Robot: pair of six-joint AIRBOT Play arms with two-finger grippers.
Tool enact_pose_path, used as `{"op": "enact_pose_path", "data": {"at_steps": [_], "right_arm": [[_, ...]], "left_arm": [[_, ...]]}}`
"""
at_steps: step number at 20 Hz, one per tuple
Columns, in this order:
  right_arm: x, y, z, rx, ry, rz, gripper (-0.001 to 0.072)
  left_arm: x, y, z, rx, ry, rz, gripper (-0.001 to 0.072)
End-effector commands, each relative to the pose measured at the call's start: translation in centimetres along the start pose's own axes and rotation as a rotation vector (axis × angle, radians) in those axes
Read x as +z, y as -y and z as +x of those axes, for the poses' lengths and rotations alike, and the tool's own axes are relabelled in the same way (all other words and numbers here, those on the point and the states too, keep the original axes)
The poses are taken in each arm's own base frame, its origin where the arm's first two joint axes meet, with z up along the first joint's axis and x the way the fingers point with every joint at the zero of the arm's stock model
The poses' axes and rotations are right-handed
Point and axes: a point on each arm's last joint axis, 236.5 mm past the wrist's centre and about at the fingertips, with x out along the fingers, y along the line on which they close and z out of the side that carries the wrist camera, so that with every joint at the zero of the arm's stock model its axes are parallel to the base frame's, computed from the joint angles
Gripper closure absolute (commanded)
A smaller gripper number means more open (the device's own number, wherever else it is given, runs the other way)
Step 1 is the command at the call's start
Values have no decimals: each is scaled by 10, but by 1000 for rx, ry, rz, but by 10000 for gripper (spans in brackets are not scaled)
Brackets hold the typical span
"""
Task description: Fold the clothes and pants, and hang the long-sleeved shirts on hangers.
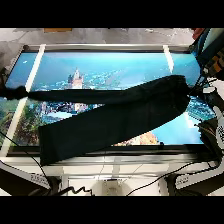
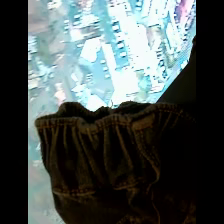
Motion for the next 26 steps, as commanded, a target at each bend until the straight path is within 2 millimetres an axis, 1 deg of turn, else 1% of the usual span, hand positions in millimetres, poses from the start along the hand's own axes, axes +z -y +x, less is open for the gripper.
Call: {"op": "enact_pose_path", "data": {"at_steps": [1,2,3,4,5,7,8,9,10,11,12,14,16,18,19,21,22,23,24,25,26], "right_arm": [[37,-6,-8,0,77,-30,662],[43,-4,-9,-11,97,-31,662],[46,-1,-9,-21,110,-31,662],[44,1,-6,-27,109,-31,662],[37,3,-1,-26,89,-27,662],[10,6,15,-9,11,17,662],[-4,8,22,-10,-32,50,663],[-18,11,27,-14,-73,76,662],[-27,13,30,-17,-100,85,662],[-30,14,32,-17,-109,83,662],[-28,15,32,-20,-102,82,662],[-22,15,31,-23,-86,80,661],[-12,14,29,-23,-67,92,661],[-1,14,28,-26,-44,93,661],[3,15,27,-31,-32,90,643],[4,16,27,-35,-26,89,521],[4,16,27,-36,-27,89,354],[4,16,27,-36,-24,89,222],[5,16,27,-36,-23,88,181],[5,14,26,-30,-30,86,179],[7,14,23,-24,-35,85,179]], "left_arm": [[84,26,-64,87,333,137,687],[93,32,-79,111,370,192,687],[94,35,-87,124,376,221,687],[82,30,-80,137,323,231,688],[60,17,-63,150,239,217,688],[-2,-14,-13,155,64,85,687],[-31,-23,8,144,-5,40,687],[-55,-27,25,126,-62,8,687],[-71,-30,37,113,-100,-13,686],[-80,-29,46,100,-124,-23,686],[-83,-27,52,87,-136,-31,686],[-81,-23,55,67,-126,-45,685],[-72,-18,56,45,-87,-69,682],[-63,-17,56,39,-48,-87,674],[-60,-17,56,38,-33,-92,674],[-56,-19,58,48,-17,-93,674],[-57,-20,60,48,-19,-95,673],[-58,-19,62,46,-24,-94,618],[-58,-18,63,44,-25,-94,431],[-56,-16,62,39,-19,-95,149],[-54,-14,60,35,-10,-96,-5]]}}
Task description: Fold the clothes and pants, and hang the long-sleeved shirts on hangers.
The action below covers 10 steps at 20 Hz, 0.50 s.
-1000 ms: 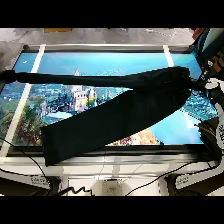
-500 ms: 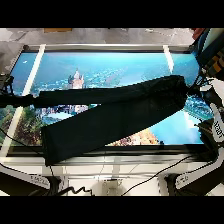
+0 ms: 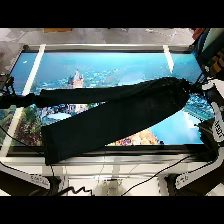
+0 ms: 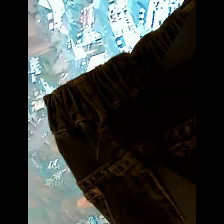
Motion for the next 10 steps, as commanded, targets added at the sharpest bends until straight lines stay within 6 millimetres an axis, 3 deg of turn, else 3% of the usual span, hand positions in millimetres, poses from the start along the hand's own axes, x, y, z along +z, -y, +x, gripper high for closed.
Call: {"op": "enact_pose_path", "data": {"at_steps": [1,5,6,7,8,9,10], "right_arm": [[4,-2,-8,12,-12,-4,179],[8,27,-43,-36,-82,31,181],[3,38,-54,-54,-122,29,228],[-4,49,-66,-67,-170,8,391],[-12,62,-78,-87,-218,-15,502],[-21,72,-86,-99,-259,-24,502],[-29,81,-93,-103,-295,-7,503]], "left_arm": [[8,6,-5,-9,29,-3,2],[30,9,-47,18,109,20,8],[33,10,-62,23,124,26,8],[34,11,-75,30,127,37,9],[31,10,-87,46,117,56,13],[24,8,-100,66,94,77,81],[17,6,-112,82,68,92,276]]}}
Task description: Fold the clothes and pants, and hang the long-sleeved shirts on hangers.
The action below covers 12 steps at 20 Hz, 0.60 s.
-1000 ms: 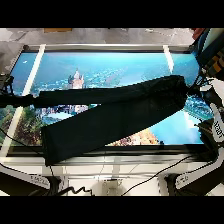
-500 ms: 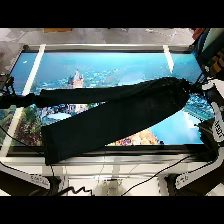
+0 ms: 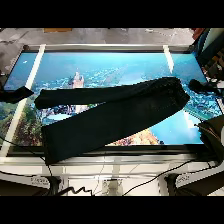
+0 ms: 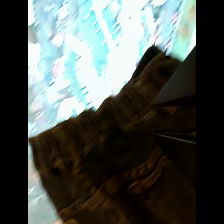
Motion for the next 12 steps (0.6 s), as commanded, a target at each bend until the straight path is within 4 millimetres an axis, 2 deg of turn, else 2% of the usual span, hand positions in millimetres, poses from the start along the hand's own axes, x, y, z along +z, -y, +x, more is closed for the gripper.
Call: {"op": "enact_pose_path", "data": {"at_steps": [1,2,3,6,8,9,10,11,12], "right_arm": [[-39,34,-26,-31,-171,11,523],[-47,39,-30,-25,-203,26,640],[-54,42,-32,-20,-228,38,662],[-81,44,-30,17,-293,104,661],[-99,41,-19,46,-304,168,662],[-101,40,-11,57,-280,207,661],[-98,38,-3,67,-232,267,629],[-90,38,4,70,-177,339,476],[-79,38,10,76,-122,414,246]], "left_arm": [[-15,-2,-43,34,-64,48,451],[-19,0,-53,25,-79,45,599],[-23,2,-59,16,-94,43,682],[-35,11,-67,-16,-143,43,684],[-36,12,-67,-19,-146,43,684],[-36,12,-66,-19,-147,43,684],[-36,12,-67,-19,-147,43,684],[-36,12,-66,-19,-146,43,684],[-36,12,-66,-19,-146,43,684]]}}
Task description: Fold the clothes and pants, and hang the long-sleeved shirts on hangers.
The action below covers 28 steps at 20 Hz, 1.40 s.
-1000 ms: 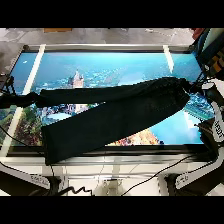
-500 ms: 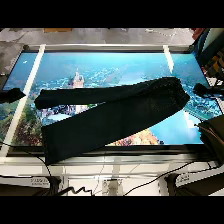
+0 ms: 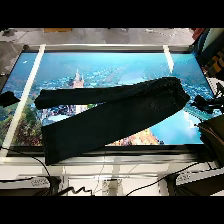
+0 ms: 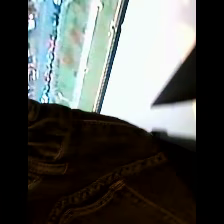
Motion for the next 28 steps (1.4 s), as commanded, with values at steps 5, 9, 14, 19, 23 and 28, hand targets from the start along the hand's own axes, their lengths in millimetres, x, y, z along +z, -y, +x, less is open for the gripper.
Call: {"op": "enact_pose_path", "data": {"at_steps": [5,9,14,19,23,28], "right_arm": [[34,3,31,63,188,322,193],[30,-1,54,68,174,300,235],[43,-11,65,41,242,259,390],[39,-18,56,42,220,222,662],[24,-34,2,-25,154,17,663],[-41,-43,-100,-181,-41,-163,663]], "left_arm": [[-3,1,-1,-4,-12,0,684],[-3,1,-1,-4,-13,0,684],[-3,1,-1,-4,-12,0,684],[-3,1,-1,-5,-12,0,684],[-2,2,-2,-8,-5,-1,684],[-1,1,-2,-5,-2,23,684]]}}
